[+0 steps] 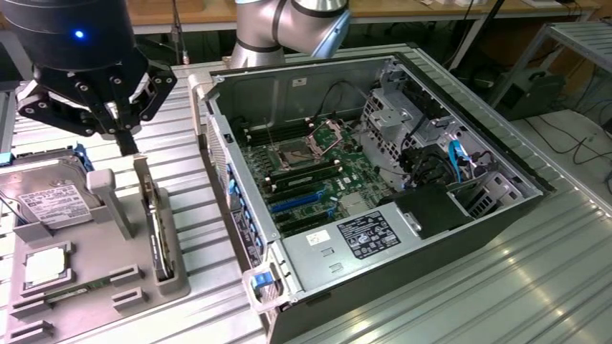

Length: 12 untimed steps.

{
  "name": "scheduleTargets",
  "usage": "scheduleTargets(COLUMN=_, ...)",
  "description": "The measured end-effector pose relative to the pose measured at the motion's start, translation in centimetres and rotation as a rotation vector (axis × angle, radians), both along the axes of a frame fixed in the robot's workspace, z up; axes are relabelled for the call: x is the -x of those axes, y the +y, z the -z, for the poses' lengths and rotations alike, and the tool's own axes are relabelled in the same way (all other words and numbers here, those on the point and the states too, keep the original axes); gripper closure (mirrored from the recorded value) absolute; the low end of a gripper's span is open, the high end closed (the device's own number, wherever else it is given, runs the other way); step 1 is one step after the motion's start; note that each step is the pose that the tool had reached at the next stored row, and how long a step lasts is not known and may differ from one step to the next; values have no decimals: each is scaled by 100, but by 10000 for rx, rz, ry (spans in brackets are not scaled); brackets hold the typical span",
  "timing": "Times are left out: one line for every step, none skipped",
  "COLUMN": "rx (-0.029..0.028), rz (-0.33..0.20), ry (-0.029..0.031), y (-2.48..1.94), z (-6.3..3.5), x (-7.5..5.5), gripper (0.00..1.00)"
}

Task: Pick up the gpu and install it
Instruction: 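Reach for the gpu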

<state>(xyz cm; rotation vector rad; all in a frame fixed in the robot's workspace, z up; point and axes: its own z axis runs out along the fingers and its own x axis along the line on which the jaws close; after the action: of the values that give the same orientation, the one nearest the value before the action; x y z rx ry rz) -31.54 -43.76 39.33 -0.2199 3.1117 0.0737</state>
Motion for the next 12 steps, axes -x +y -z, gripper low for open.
scheduleTargets(rx=0, rz=0, ry=0, y=-4, z=0, x=15, gripper=89)
scheduleTargets(rx=0, rz=0, ry=0, y=-9, z=0, x=32, gripper=89)
scheduleTargets(rx=0, rz=0, ry=-1, y=-14, z=0, x=48, gripper=89)
scheduleTargets(rx=0, rz=0, ry=-1, y=-19, z=1, x=63, gripper=89)
scheduleTargets(rx=-1, rz=0, ry=-1, y=-22, z=1, x=76, gripper=89)
scheduleTargets(rx=-1, rz=0, ry=-2, y=-23, z=1, x=90, gripper=89)
scheduleTargets(rx=0, rz=0, ry=-1, y=-25, z=0, x=101, gripper=89)
scheduleTargets(rx=0, rz=0, ry=-1, y=-28, z=1, x=118, gripper=89)
scheduleTargets(rx=-1, rz=0, ry=-1, y=-30, z=1, x=127, gripper=89)
scheduleTargets(rx=0, rz=0, ry=0, y=-30, z=0, x=130, gripper=89)
scheduleTargets(rx=0, rz=-2, ry=-1, y=-30, z=1, x=130, gripper=89)
scheduleTargets(rx=0, rz=0, ry=0, y=-30, z=0, x=132, gripper=89)
